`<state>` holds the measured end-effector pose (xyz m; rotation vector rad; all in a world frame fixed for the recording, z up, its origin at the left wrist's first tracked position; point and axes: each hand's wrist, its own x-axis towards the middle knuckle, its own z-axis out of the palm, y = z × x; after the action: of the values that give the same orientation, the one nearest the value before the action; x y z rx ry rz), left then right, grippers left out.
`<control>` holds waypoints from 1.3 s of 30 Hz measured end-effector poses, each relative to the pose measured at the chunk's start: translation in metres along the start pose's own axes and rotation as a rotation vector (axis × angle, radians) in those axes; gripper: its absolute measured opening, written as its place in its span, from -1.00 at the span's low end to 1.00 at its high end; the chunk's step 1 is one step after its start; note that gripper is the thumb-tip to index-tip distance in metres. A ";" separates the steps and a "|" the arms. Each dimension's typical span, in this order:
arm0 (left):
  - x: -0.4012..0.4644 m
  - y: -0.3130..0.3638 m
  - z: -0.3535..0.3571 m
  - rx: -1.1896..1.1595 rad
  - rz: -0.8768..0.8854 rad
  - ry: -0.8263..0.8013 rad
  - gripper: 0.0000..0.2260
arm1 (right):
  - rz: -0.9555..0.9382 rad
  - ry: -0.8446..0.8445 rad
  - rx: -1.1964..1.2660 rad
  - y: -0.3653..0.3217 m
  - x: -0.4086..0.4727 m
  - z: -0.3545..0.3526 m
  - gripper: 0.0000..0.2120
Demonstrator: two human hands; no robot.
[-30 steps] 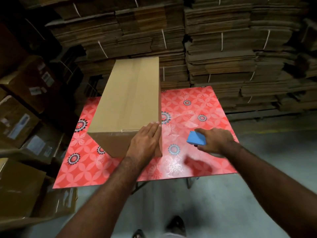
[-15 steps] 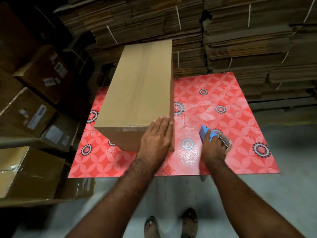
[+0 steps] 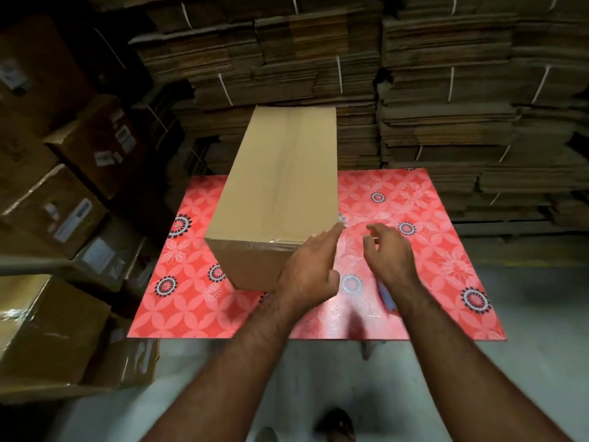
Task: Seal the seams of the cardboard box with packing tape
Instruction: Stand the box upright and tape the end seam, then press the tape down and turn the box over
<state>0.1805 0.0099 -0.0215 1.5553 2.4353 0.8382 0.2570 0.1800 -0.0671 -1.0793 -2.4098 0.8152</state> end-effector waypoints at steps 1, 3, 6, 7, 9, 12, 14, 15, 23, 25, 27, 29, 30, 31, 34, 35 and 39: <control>-0.003 -0.003 -0.010 -0.071 -0.021 0.027 -0.22 | -0.082 0.063 0.054 -0.019 -0.003 -0.005 -0.69; -0.010 -0.016 -0.030 -0.128 -0.026 0.121 -0.29 | -0.229 0.103 0.082 -0.055 -0.013 -0.009 -0.69; -0.021 -0.051 -0.062 -0.117 -0.103 0.306 -0.47 | -0.371 0.049 0.056 -0.096 -0.023 0.002 -0.70; -0.025 -0.067 -0.072 -0.109 -0.144 0.357 -0.52 | -0.416 0.019 0.041 -0.108 -0.025 0.009 -0.69; -0.035 -0.098 -0.091 -0.084 -0.215 0.415 -0.62 | -0.491 -0.062 -0.006 -0.133 -0.029 0.024 -0.66; -0.051 -0.138 -0.110 -0.081 -0.277 0.452 -0.71 | -0.528 -0.177 -0.107 -0.172 -0.033 0.048 -0.61; -0.059 -0.154 -0.116 -0.123 -0.298 0.474 -0.74 | -0.547 -0.231 -0.167 -0.196 -0.036 0.064 -0.61; -0.063 -0.161 -0.116 -0.145 -0.307 0.486 -0.76 | -0.557 -0.252 -0.195 -0.206 -0.036 0.074 -0.61; -0.081 -0.186 -0.108 -0.710 -0.665 0.492 -0.75 | -0.597 -0.237 -0.351 -0.247 -0.054 0.118 -0.55; -0.081 -0.188 -0.107 -0.889 -0.682 0.449 -0.68 | -0.580 -0.236 -0.384 -0.250 -0.056 0.121 -0.55; -0.078 -0.189 -0.103 -0.987 -0.664 0.395 -0.60 | -0.568 -0.244 -0.403 -0.255 -0.058 0.122 -0.62; -0.074 -0.191 -0.100 -0.951 -0.702 0.361 -0.58 | -0.580 -0.271 -0.422 -0.256 -0.059 0.121 -0.73; -0.071 -0.193 -0.098 -0.897 -0.742 0.383 -0.57 | -0.584 -0.301 -0.438 -0.258 -0.060 0.118 -0.77; -0.071 -0.196 -0.095 -0.844 -0.809 0.429 -0.56 | -0.587 -0.326 -0.447 -0.256 -0.058 0.118 -0.77; -0.076 -0.195 -0.090 -1.146 -1.073 0.445 -0.55 | -0.542 -0.342 -0.460 -0.254 -0.052 0.123 -0.60; -0.078 -0.192 -0.089 -1.291 -1.119 0.349 -0.57 | -0.534 -0.366 -0.455 -0.254 -0.052 0.126 -0.54; -0.077 -0.192 -0.093 -1.543 -1.099 0.253 -0.68 | -0.534 -0.409 -0.522 -0.269 -0.060 0.114 -0.62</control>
<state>0.0263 -0.1531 -0.0573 -0.3889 1.3332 1.7969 0.0858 -0.0510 0.0119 -0.3750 -3.1525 0.2370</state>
